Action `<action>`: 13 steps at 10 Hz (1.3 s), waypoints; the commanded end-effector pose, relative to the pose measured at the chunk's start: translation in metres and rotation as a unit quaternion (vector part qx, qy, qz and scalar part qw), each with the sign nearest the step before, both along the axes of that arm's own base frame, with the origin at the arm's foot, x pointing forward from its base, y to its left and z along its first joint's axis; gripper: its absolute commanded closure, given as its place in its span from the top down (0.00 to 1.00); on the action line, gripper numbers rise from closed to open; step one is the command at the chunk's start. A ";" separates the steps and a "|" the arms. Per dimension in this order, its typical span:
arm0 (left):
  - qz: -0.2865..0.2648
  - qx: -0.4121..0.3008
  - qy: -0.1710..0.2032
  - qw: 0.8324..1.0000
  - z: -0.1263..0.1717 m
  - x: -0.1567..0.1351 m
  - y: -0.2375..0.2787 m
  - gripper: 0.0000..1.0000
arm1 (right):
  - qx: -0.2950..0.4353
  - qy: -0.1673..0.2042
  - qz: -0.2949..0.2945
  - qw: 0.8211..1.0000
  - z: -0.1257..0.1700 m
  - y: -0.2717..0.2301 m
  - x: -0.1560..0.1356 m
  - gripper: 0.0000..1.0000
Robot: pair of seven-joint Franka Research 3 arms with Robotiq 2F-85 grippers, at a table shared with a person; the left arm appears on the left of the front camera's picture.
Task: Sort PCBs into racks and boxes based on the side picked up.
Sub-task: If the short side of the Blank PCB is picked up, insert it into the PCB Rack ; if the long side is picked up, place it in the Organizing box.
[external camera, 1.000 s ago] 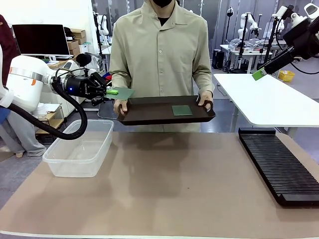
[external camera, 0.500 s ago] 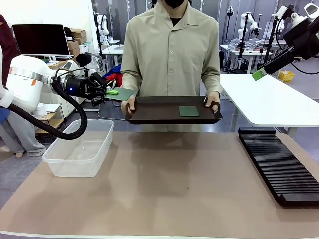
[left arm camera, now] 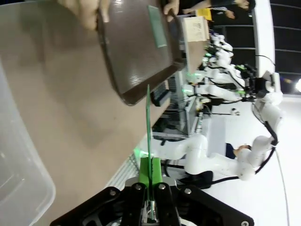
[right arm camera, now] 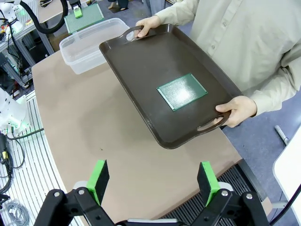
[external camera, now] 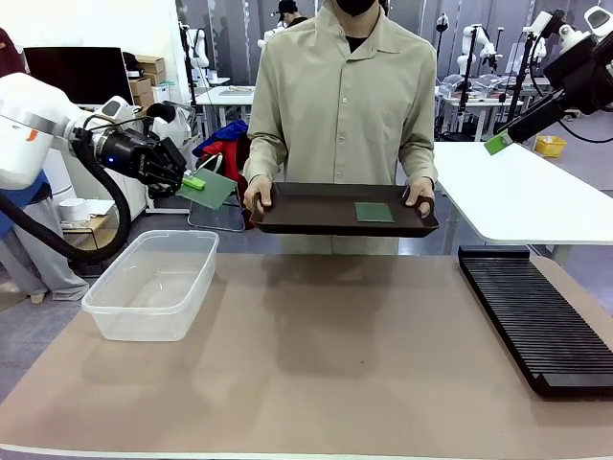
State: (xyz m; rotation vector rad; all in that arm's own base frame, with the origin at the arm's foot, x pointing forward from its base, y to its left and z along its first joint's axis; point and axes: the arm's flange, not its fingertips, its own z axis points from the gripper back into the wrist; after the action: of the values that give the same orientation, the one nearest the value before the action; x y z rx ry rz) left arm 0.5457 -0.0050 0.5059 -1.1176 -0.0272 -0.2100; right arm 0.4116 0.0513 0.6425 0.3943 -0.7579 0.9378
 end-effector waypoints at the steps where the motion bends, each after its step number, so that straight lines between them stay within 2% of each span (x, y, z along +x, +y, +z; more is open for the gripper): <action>1: 0.017 0.062 -0.033 0.997 -0.009 -0.017 0.006 0.03 | 0.004 -0.001 0.001 1.000 -0.001 0.001 0.001 1.00; 3: 0.032 0.118 -0.055 0.991 -0.005 -0.023 0.015 0.03 | 0.004 -0.001 0.001 1.000 -0.001 0.001 0.001 1.00; 5: 0.054 0.161 -0.059 0.984 -0.002 -0.024 0.023 0.03 | 0.004 -0.001 0.001 1.000 -0.001 0.001 0.001 1.00; 7: 0.086 0.225 -0.041 0.970 -0.013 -0.014 0.035 0.03 | 0.004 -0.001 0.001 1.000 -0.001 0.001 0.001 1.00; 10: 0.105 0.274 -0.018 0.956 -0.036 0.005 0.053 0.03 | 0.004 -0.001 0.001 1.000 -0.001 0.001 0.001 1.00; 13: 0.082 0.324 0.018 0.942 -0.064 0.021 0.063 0.03 | 0.004 -0.001 0.001 1.000 -0.001 0.001 0.001 1.00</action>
State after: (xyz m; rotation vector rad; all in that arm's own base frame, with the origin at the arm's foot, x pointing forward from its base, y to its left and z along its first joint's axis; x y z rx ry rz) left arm 0.5575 0.0566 0.4404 -0.5071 -0.0522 -0.0443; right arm 0.4117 0.0513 0.6427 0.3941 -0.7581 0.9378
